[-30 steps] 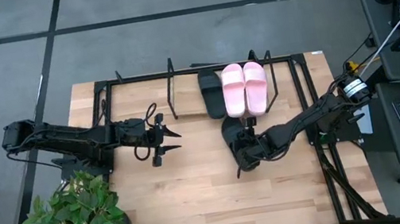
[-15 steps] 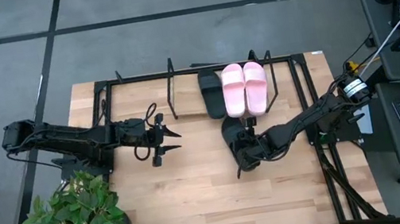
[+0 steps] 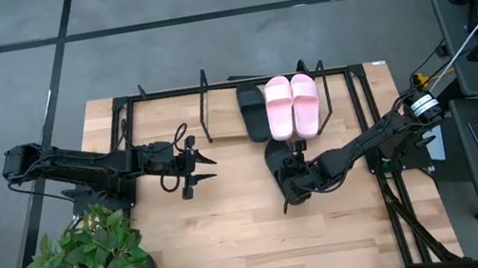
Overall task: Pick and place slides into the shelf
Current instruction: Put the black slide on the shelf
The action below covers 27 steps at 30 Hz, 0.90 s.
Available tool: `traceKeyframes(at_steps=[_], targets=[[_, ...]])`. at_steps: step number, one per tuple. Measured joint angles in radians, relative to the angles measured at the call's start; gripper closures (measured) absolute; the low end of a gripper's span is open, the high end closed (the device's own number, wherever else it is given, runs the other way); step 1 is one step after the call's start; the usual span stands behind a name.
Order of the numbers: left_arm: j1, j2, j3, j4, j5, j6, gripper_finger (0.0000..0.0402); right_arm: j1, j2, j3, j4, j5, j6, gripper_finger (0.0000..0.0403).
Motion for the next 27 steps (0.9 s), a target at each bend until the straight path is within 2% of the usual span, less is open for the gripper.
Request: traceKeyframes(at_steps=[6, 27], targets=[[0.0, 0.0, 0.0, 0.0, 0.0, 0.0, 0.0244, -0.003, 0.0, 0.0, -0.003, 0.013, 0.0, 0.0305], [0.0, 0.0, 0.0, 0.0, 0.0, 0.0, 0.0244, -0.003, 0.034, 0.001, -0.012, 0.011, 0.02, 0.0304]])
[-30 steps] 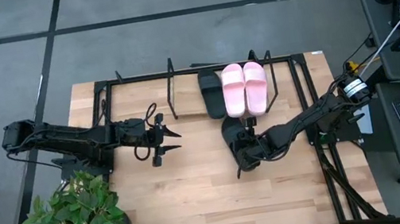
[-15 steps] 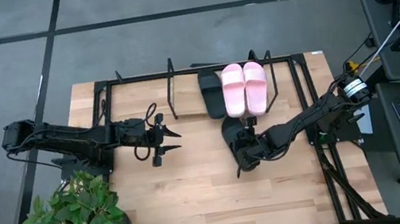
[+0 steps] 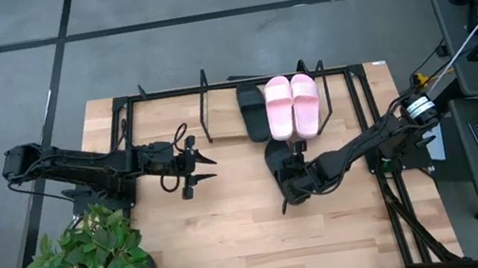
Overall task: Pick and place slides into the shelf
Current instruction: Put the black slide on the shelf
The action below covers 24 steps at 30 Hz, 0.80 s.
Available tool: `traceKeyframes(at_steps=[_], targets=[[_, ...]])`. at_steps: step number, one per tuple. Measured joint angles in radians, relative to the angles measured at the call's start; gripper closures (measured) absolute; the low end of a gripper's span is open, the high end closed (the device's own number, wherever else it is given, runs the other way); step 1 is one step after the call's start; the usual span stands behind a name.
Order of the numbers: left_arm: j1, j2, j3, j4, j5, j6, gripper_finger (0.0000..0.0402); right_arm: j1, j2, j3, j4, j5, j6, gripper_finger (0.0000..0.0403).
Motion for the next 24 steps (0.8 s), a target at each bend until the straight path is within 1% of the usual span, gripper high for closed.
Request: traceKeyframes(at_steps=[24], targets=[[0.0, 0.0, 0.0, 0.0, 0.0, 0.0, 0.0244, 0.0, 0.01, -0.001, 0.033, 0.02, -0.025, 0.0303]])
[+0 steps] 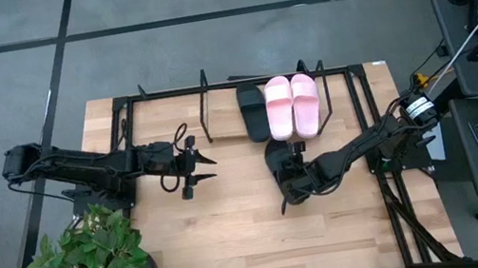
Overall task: Pick and place slides into the shelf
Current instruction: Put the black slide on the shelf
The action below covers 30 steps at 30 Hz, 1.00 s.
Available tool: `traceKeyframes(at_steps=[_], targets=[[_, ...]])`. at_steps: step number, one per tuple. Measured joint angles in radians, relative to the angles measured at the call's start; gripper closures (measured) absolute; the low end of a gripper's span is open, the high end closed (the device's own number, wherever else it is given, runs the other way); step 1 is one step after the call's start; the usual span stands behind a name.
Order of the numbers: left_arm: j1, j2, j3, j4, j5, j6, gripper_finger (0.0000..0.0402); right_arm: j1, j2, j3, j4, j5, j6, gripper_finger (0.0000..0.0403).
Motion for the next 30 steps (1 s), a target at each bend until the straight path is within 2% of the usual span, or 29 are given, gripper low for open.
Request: traceKeyframes(at_steps=[19, 22, 27, 30], targets=[[0.0, 0.0, 0.0, 0.0, 0.0, 0.008, 0.0244, 0.002, 0.0, 0.001, -0.045, 0.003, 0.003, 0.0306], [0.0, 0.0, 0.0, 0.0, 0.0, 0.008, 0.0244, 0.003, 0.0, 0.001, -0.046, 0.003, 0.002, 0.0323], [0.0, 0.0, 0.0, 0.0, 0.0, 0.008, 0.0244, 0.003, 0.0, 0.002, -0.046, 0.003, 0.001, 0.0383], [0.0, 0.0, 0.0, 0.0, 0.0, 0.008, 0.0244, 0.003, 0.0, 0.002, -0.045, 0.002, 0.004, 0.0391]])
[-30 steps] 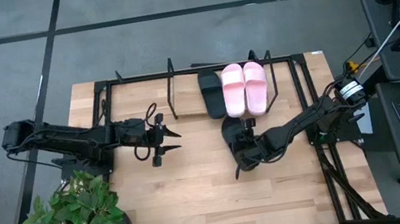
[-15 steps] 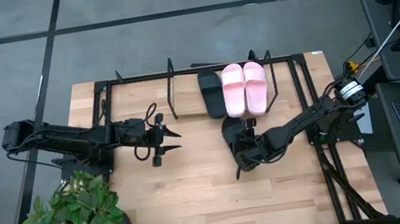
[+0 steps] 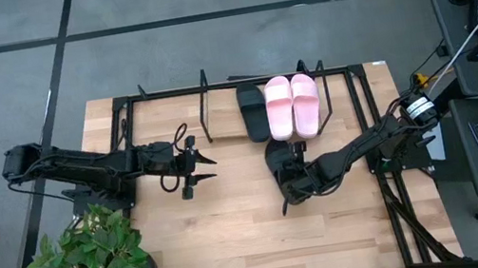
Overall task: Pick and place slides into the shelf
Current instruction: Put the black slide on the shelf
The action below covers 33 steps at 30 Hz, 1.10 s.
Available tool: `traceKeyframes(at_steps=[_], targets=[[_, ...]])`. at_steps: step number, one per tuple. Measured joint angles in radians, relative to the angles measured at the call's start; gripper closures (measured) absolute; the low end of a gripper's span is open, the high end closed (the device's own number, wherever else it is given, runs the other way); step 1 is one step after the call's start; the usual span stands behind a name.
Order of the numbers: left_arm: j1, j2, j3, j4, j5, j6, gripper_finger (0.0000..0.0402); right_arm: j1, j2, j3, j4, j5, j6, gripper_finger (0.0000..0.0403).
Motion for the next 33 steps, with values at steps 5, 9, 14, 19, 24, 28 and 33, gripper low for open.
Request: traceKeyframes(at_steps=[5, 9, 14, 19, 24, 28, 33], targets=[[0.0, 0.0, 0.0, 0.0, 0.0, 0.0, 0.0244, 0.0, 0.0, 0.005, 0.021, 0.0, -0.001, 0.0396], [0.0, 0.0, 0.0, 0.0, 0.0, 0.0, 0.0244, -0.001, 0.001, 0.049, -0.012, 0.004, -0.001, 0.0396], [0.0, 0.0, 0.0, 0.0, 0.0, 0.0, 0.0244, -0.001, 0.002, 0.141, -0.101, 0.006, 0.001, 0.0397], [0.0, 0.0, 0.0, -0.001, 0.0, 0.0, 0.0244, -0.001, 0.002, 0.232, -0.189, 0.013, 0.002, 0.0397], [0.0, 0.0, 0.0, -0.001, 0.0, 0.0, 0.0244, -0.001, 0.002, 0.314, -0.256, 0.066, 0.0, 0.0397], [0.0, 0.0, 0.0, -0.001, 0.0, -0.001, 0.0244, -0.001, 0.002, 0.369, -0.292, 0.124, -0.017, 0.0397], [0.0, 0.0, 0.0, -0.001, 0.0, -0.002, 0.0244, -0.004, 0.002, 0.424, -0.293, 0.144, -0.075, 0.0397]])
